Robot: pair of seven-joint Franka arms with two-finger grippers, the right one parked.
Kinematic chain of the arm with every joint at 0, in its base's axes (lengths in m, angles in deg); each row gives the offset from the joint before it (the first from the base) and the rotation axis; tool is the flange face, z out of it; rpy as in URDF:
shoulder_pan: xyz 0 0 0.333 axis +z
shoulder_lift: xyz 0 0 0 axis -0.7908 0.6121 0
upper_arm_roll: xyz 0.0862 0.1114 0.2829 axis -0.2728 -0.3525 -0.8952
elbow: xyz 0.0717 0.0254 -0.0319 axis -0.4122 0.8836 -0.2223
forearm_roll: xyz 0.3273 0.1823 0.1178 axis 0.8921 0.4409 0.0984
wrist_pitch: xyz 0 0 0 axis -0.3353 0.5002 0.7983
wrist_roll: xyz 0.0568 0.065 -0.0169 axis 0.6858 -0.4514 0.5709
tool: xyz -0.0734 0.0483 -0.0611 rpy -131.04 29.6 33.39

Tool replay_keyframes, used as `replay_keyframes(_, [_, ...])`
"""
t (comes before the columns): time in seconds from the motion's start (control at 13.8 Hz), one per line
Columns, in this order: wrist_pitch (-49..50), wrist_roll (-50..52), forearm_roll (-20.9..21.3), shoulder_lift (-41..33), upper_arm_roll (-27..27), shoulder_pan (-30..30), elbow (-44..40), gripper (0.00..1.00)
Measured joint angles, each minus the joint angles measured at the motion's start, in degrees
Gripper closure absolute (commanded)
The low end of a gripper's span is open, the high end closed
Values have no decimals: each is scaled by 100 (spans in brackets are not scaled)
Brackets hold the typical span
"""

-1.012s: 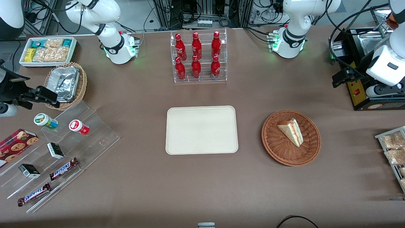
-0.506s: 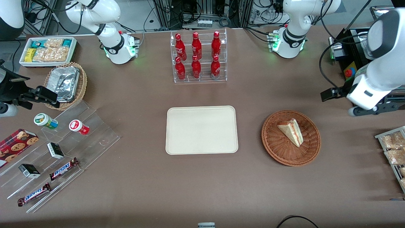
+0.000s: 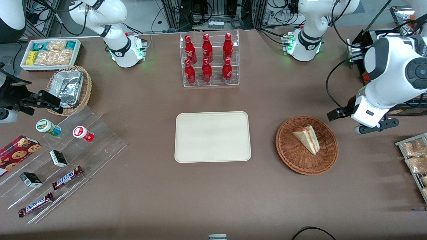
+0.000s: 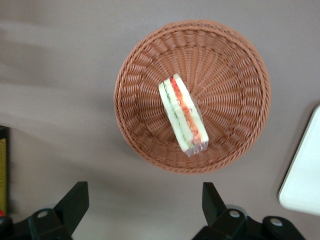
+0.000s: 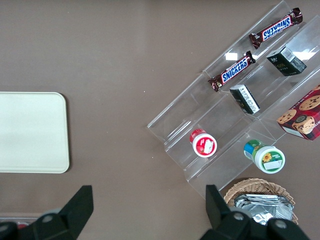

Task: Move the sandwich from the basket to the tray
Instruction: 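Lower the open left gripper over the wrapped sandwich in the basket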

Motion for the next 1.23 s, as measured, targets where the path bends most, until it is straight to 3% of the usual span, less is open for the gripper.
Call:
replay_keyframes(0.36, [-633,1017,-2,94,240,-39,425,0])
replay_keyframes(1.23, [-1247,1766,-3,772,373,-43,566,0])
